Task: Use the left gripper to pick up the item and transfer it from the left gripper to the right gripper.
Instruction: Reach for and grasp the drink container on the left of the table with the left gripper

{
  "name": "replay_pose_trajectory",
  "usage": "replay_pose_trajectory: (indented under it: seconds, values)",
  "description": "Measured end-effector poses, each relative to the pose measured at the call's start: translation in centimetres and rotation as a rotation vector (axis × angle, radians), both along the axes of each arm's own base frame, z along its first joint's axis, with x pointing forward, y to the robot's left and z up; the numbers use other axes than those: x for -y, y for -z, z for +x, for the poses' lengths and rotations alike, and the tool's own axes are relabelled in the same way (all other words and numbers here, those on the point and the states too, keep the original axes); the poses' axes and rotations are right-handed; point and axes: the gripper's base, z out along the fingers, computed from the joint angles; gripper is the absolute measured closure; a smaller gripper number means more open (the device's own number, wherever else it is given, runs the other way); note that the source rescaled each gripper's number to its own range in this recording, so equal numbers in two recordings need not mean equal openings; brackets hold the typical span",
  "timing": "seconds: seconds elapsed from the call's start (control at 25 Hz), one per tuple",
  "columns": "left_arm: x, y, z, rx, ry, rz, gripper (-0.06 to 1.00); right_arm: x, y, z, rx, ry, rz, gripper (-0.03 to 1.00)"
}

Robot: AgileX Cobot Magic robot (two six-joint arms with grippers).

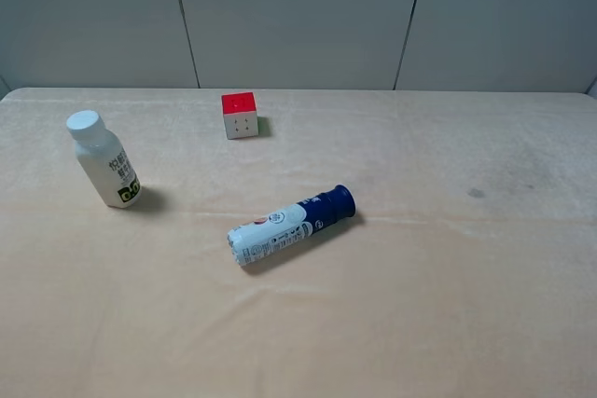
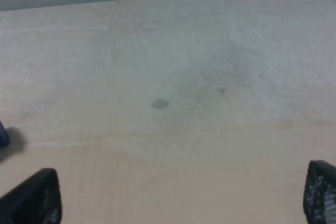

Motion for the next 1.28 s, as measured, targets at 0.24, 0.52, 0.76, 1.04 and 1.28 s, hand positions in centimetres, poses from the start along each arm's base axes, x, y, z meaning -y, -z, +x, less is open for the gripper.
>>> replay_pose_trajectory:
  seconds: [0.24,0.52,0.76,1.04,1.28]
  values:
    - [0.0,0.0,0.0,0.000,0.000,0.000,-0.03,0.0,0.0,0.0,0.000,0.000,0.000,-0.03]
    - [0.0,0.0,0.0,0.000,0.000,0.000,-0.03,0.0,0.0,0.0,0.000,0.000,0.000,-0.03]
    - [0.0,0.0,0.0,0.000,0.000,0.000,-0.03,0.0,0.0,0.0,0.000,0.000,0.000,-0.03]
    - [0.1,-0.3,-0.1,0.000,0.004,-0.006,-0.03,0.0,0.0,0.0,0.000,0.000,0.000,-0.03]
    - [-0.1,-4.4,1.2,-0.072,0.009,-0.009,-0.04,0.0,0.0,0.0,0.000,0.000,0.000,-0.03]
